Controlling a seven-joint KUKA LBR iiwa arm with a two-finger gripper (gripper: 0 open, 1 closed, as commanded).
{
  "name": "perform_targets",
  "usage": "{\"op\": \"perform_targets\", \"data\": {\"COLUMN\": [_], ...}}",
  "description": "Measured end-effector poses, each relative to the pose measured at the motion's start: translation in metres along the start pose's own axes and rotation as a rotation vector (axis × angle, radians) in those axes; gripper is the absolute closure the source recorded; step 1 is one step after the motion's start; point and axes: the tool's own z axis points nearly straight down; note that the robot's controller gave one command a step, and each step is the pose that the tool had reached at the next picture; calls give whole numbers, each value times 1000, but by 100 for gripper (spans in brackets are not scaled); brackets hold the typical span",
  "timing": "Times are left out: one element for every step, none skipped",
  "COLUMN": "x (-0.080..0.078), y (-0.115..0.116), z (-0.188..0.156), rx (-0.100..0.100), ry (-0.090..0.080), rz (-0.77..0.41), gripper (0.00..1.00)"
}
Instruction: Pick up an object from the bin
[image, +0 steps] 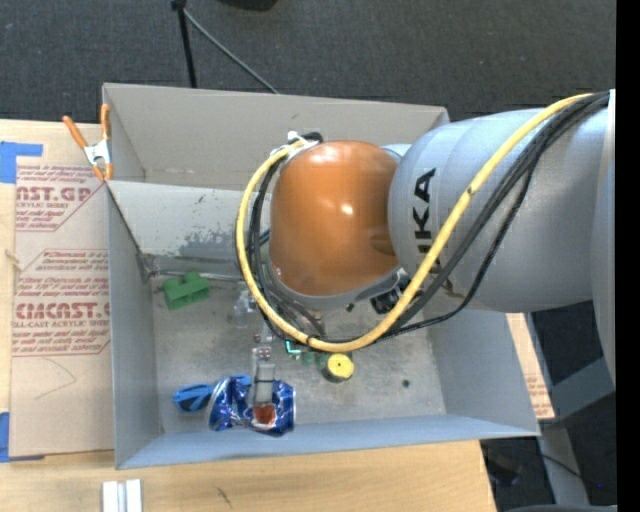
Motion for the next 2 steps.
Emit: {"op": "perform_targets", "data": {"x": [-9, -7], "y": [-46, -45], "z": [159, 157], "rx": [-1, -3], "ry": [-20, -15], "rz": [-164, -164], "gripper": [0, 100]}}
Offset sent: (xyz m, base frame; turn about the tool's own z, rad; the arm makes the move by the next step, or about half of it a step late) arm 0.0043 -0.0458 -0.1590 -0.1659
